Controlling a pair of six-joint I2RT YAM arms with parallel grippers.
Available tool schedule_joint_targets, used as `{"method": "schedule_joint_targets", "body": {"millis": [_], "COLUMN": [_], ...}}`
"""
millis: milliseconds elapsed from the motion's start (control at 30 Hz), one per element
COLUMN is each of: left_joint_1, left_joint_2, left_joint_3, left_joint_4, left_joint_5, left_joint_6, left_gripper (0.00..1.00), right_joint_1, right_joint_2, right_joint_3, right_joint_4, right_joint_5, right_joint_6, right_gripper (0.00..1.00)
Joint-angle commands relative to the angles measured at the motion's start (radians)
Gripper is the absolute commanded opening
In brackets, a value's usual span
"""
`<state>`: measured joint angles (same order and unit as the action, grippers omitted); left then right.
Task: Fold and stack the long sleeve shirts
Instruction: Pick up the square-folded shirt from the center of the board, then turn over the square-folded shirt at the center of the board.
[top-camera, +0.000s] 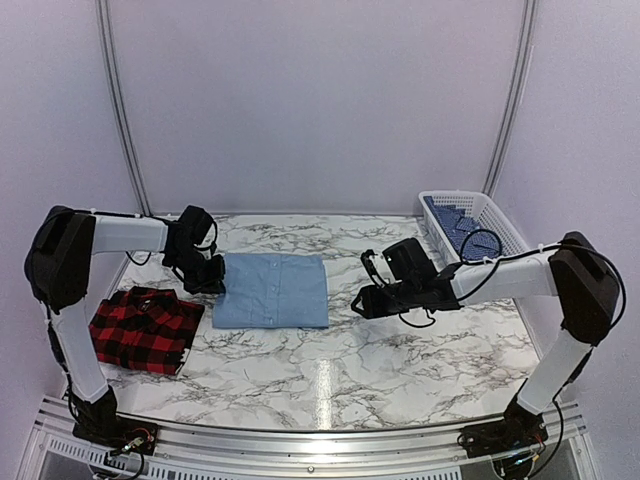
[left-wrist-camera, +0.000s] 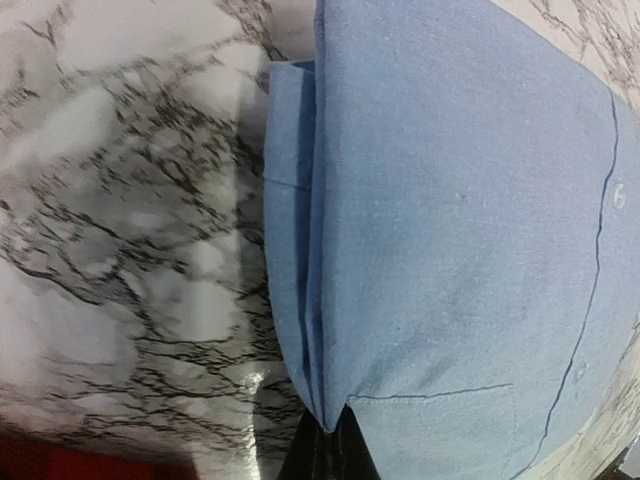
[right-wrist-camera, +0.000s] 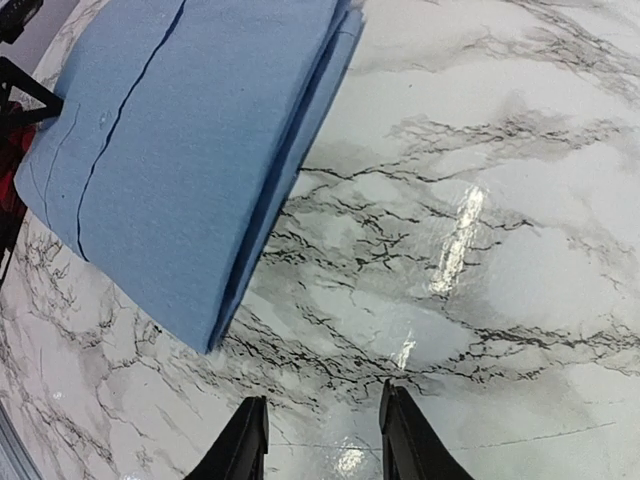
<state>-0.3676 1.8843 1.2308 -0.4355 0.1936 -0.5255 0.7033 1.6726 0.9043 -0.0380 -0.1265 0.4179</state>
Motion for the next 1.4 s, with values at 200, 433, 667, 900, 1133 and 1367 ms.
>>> {"method": "schedule_joint_targets", "body": {"millis": [200,433,667,900,1133,1367], "left_joint_1": [0.064,0.076,0.077,0.077,0.075,0.076], "left_joint_2": [0.100,0.167,0.180,0.178,0.168,0.119], "left_joint_3": [0.387,0.614,0.660,0.698,0.703,0.744], "left_joint_4": [-0.382,-0.517,-0.540,-0.549,-0.549,-0.549], "left_joint_5": [-0.019,-0.036,-0.035,0.003,0.074,0.144], "left_joint_6": [0.281,0.335,0.338,0.327,0.308,0.258], "left_gripper": [0.00,0.00,0.00,0.00,0.00,0.00], "right_joint_1": [0.007,0.007,0.009,0.008,0.009,0.052], "right_joint_2": [0.041,0.138,0.333,0.519,0.649,0.731], "right_joint_3": [0.091,0.187,0.387,0.551,0.692,0.762], "right_joint_4": [-0.020,0.014,0.122,0.178,0.153,0.186], "right_joint_5": [-0.010,-0.019,-0.042,-0.042,-0.031,-0.091], "right_joint_6": [0.010,0.025,0.109,0.177,0.196,0.280], "right_gripper": [0.34,0.28,0.16,0.10,0.08,0.08]}}
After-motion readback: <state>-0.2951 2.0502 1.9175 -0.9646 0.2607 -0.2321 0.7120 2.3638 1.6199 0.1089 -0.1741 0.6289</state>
